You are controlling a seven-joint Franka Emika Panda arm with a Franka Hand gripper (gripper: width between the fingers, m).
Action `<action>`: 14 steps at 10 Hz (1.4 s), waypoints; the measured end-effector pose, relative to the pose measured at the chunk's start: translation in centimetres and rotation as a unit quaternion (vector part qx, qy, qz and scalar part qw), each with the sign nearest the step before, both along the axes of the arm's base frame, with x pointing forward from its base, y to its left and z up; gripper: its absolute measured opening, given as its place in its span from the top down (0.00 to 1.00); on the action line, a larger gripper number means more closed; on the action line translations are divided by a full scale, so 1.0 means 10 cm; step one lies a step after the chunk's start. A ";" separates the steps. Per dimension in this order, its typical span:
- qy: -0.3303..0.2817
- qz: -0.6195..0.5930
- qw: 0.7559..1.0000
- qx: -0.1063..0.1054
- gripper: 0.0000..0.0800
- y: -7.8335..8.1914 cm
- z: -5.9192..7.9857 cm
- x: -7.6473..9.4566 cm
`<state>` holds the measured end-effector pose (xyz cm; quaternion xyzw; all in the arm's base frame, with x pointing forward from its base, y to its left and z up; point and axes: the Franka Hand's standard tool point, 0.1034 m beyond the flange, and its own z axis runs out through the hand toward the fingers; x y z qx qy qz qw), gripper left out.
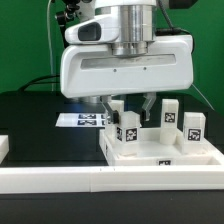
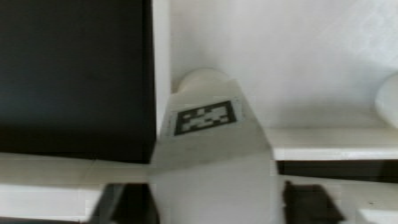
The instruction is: Assemble square table
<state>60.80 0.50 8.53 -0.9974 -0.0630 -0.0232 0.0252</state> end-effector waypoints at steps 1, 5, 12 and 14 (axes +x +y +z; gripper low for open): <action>0.000 0.000 1.000 0.000 0.64 0.00 0.00 0.00; 0.008 -0.175 0.984 0.009 0.64 -0.02 0.00 -0.01; 0.010 -0.521 0.853 0.031 0.64 -0.05 -0.02 -0.01; 0.016 -0.596 0.802 0.038 0.64 -0.05 -0.02 -0.02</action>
Offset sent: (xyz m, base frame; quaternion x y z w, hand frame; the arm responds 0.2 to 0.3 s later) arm 0.0000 -0.0078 0.0005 0.0016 0.0001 0.2263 0.9741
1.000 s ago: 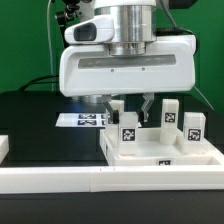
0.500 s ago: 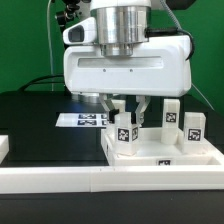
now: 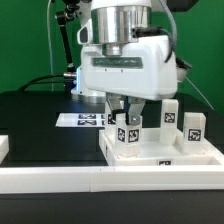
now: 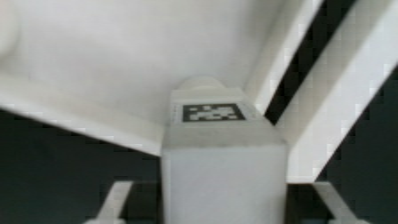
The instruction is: Assemble square table
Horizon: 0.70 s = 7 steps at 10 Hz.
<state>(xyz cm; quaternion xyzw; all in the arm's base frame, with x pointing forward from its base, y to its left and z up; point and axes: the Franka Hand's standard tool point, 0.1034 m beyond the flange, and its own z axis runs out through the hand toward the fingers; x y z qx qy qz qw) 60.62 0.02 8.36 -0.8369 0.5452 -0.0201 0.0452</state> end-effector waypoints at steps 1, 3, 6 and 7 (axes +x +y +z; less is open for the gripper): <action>0.002 -0.045 0.999 0.008 0.64 0.00 0.00 0.00; 0.003 -0.081 0.997 0.015 0.64 0.01 0.00 0.01; 0.007 -0.024 1.000 0.011 0.40 0.04 0.01 0.01; 0.007 -0.004 1.000 0.009 0.24 0.10 0.00 0.02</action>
Offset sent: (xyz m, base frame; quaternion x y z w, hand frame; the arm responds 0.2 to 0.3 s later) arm 0.0000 0.0000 0.0000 0.0000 0.0000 0.0650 0.9979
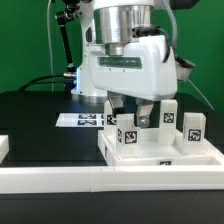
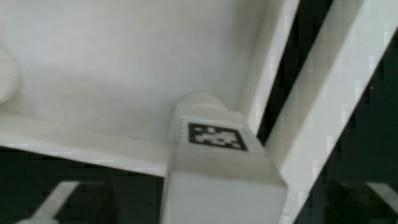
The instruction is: Assemble square table
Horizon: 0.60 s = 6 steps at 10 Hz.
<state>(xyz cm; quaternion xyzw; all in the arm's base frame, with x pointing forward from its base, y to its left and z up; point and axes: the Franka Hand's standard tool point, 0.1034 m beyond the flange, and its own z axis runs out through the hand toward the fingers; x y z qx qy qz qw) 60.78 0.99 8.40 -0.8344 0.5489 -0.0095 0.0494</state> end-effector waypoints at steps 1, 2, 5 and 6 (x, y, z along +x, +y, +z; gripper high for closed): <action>-0.005 0.034 0.999 -0.003 0.20 -0.01 -0.01 -0.01; -0.009 0.090 0.996 -0.007 0.20 -0.03 -0.02 -0.01; -0.017 0.217 0.976 -0.017 0.19 -0.03 -0.02 -0.01; -0.015 0.274 0.961 -0.032 0.19 0.00 -0.02 -0.01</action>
Offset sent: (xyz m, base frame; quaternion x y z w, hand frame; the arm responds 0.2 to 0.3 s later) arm 0.0000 0.0000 0.0000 0.0000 0.0000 -0.1938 0.9810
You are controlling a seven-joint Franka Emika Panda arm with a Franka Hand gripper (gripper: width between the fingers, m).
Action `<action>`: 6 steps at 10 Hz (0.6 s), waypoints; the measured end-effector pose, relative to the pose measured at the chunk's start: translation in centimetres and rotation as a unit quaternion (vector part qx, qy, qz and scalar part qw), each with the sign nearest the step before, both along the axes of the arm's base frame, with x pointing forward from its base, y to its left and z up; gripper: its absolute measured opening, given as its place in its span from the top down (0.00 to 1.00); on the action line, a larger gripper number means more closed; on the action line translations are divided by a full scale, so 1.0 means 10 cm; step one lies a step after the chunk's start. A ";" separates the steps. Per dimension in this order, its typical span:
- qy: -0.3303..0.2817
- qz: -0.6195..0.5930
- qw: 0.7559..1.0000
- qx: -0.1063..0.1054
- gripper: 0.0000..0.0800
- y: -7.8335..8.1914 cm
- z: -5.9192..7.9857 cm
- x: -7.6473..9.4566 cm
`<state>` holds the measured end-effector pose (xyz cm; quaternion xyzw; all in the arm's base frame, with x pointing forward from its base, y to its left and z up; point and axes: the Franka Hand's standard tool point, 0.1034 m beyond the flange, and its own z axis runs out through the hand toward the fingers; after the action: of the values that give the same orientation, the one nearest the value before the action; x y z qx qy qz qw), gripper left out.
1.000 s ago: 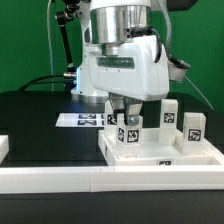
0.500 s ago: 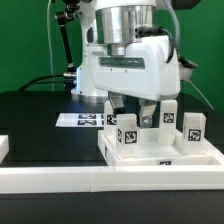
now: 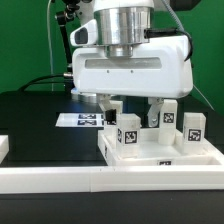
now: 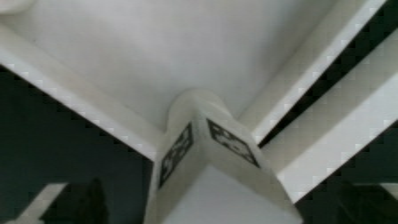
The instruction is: Assemble square table
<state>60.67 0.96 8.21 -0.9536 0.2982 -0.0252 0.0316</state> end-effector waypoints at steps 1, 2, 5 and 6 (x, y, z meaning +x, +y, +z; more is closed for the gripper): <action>-0.001 0.032 0.999 -0.002 0.19 0.02 0.00 0.00; -0.003 0.076 0.997 -0.006 0.19 0.03 0.00 0.00; -0.008 0.178 0.984 -0.013 0.19 0.02 0.00 0.00; -0.009 0.207 0.978 -0.015 0.19 0.01 -0.01 0.00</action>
Offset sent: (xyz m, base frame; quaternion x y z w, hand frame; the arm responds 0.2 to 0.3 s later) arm 0.0015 0.0044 -0.0002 0.0143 -0.0007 -0.1379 0.9903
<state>60.67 1.04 8.16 -0.9948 0.0941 -0.0308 0.0246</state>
